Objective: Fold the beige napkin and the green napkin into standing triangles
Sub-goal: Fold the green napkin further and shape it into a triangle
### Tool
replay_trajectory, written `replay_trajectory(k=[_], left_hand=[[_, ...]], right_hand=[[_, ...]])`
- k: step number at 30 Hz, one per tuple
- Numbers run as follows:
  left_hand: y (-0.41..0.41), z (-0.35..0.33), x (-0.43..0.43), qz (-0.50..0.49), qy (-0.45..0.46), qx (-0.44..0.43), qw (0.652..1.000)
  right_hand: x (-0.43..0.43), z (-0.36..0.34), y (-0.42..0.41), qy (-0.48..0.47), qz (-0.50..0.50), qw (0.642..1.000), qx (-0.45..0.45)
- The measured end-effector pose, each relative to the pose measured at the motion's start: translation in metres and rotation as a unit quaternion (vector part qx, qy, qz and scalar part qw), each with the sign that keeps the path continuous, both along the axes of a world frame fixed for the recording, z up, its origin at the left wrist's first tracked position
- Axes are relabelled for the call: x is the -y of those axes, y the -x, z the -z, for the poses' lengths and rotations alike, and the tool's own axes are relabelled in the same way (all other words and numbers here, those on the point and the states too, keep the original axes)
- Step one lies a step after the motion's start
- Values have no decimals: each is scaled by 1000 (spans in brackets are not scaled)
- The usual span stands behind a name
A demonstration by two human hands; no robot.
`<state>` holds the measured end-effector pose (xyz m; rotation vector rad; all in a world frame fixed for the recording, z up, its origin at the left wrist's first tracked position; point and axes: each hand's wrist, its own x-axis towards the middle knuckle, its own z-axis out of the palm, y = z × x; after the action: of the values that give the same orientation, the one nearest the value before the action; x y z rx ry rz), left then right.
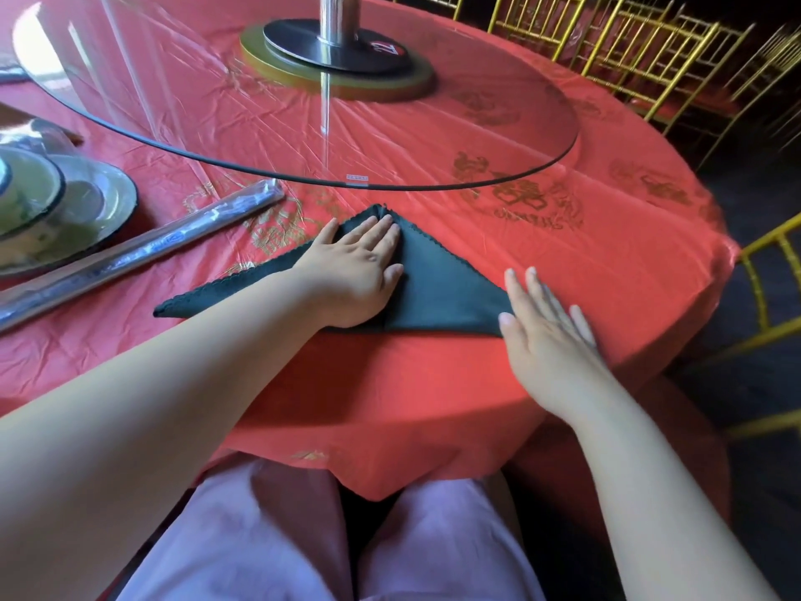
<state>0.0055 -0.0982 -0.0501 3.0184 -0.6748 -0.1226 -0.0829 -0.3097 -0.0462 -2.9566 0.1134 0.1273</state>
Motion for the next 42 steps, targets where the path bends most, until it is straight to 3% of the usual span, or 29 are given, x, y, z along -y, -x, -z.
replay_trajectory(k=[4, 6, 8, 10, 12, 15, 17, 20, 23, 33, 42], left_hand=[[0, 2, -1, 3, 11, 3, 1000], [1, 4, -2, 2, 46, 17, 999], [-1, 5, -4, -4, 140, 29, 990], [-3, 3, -7, -13, 307, 31, 951], [-2, -2, -11, -20, 459, 20, 888], [7, -10, -18, -25, 535, 23, 844], [17, -17, -23, -12, 472, 61, 880], [39, -13, -29, -6, 228, 107, 968], [60, 1, -33, -53, 69, 76, 993], [63, 2, -74, -158, 22, 2, 987], [65, -1, -96, -237, 2, -2, 971]], right_hand=[[-11, -4, -2, -22, 26, 995, 97], [-29, -9, -8, -61, -42, 986, 148], [-52, -16, -17, -109, -133, 975, 139], [-74, -20, -26, -118, -205, 966, 107], [-89, -17, -33, -108, -245, 960, 87], [-96, -7, -36, -51, -265, 962, 44], [-94, -2, -38, -12, -267, 963, 30], [-94, -1, -38, 5, -265, 964, 28], [-96, -1, -37, -5, -257, 966, 22], [-96, -7, -35, 4, -249, 968, -18], [-93, -2, -37, 2, -256, 967, -10]])
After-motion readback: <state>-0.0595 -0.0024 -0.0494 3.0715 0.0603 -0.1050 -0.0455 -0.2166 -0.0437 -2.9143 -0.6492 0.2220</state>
